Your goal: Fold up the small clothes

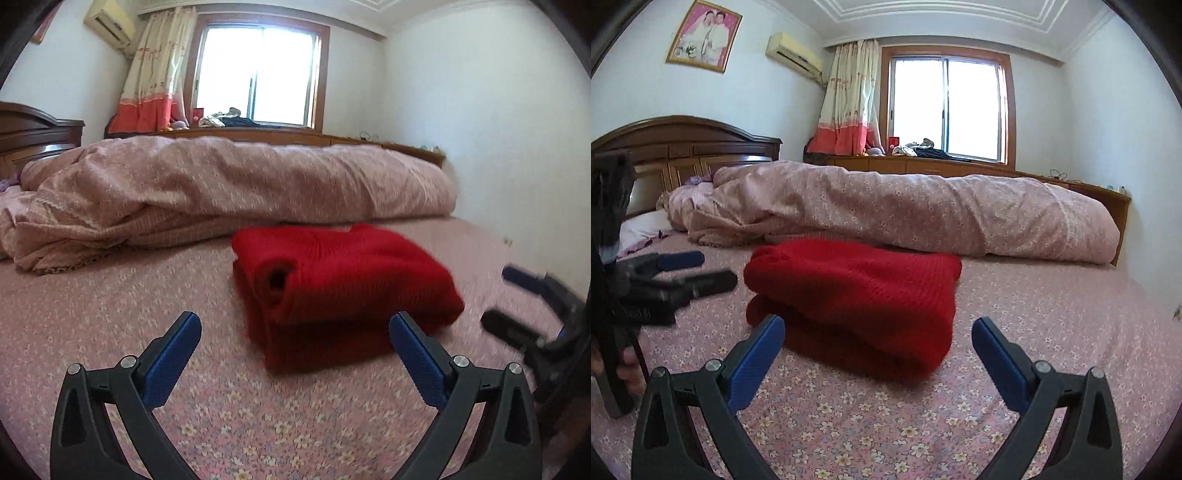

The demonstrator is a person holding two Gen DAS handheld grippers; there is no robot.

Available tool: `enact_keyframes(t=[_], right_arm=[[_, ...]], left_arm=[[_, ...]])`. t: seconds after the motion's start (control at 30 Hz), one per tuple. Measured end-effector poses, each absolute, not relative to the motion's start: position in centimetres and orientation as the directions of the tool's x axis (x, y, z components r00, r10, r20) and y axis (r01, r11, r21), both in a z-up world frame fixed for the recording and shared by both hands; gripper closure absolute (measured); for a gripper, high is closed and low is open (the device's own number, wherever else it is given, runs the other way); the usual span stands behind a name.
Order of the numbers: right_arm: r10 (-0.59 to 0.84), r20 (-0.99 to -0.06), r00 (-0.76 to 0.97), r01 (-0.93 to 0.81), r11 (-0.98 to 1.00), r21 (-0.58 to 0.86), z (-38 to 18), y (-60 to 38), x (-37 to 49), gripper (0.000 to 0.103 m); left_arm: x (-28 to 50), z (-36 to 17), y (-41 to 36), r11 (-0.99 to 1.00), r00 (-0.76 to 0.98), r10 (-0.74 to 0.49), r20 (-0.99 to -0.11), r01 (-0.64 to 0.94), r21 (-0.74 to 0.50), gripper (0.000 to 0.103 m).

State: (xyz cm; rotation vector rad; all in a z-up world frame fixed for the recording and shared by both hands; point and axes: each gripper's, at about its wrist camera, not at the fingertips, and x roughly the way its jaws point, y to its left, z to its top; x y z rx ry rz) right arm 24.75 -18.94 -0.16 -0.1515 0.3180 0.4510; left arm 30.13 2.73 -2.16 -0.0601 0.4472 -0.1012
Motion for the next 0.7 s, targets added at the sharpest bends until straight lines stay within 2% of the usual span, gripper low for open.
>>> enact_keyframes(t=[0.1, 0.27, 0.7], right_arm=[[0.416, -0.322, 0.850, -0.464, 0.882, -0.083, -0.2, -18.8, 24.4, 0.000], [0.408, -0.359, 0.839, -0.467, 0.880, -0.091, -0.5, -18.3, 25.1, 0.000], [0.412, -0.370, 0.833, -0.474, 0.875, -0.094, -0.5, -18.4, 25.6, 0.000]], left_arm=[[30.2, -2.3, 2.0, 0.995, 0.892, -0.095, -0.441, 0.082, -0.049, 0.004], [29.5, -2.3, 1.1, 0.996, 0.903, -0.081, -0.421, 0.089, 0.000, 0.004], [29.6, -2.3, 1.6, 0.995, 0.895, -0.100, -0.434, 0.094, -0.034, 0.004]])
